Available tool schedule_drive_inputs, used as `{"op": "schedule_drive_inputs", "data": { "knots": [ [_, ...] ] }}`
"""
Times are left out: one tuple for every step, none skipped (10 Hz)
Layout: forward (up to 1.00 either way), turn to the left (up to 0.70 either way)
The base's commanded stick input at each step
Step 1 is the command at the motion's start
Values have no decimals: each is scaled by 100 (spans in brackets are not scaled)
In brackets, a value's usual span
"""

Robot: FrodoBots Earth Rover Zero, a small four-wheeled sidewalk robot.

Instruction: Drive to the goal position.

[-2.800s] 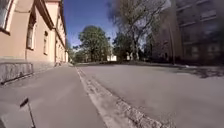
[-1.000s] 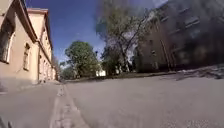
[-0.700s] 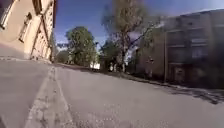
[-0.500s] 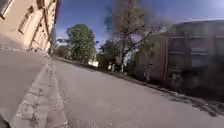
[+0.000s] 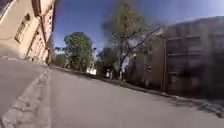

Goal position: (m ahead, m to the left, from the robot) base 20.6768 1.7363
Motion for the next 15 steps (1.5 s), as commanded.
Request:
{"op": "schedule_drive_inputs", "data": {
  "knots": [
    [70,35],
    [70,35],
    [70,35],
    [70,35],
    [70,35],
    [70,35],
    [70,35],
    [70,35],
    [70,35],
    [70,35],
    [70,35],
    [70,35],
    [70,35],
    [70,35],
    [70,35]
  ]
}}
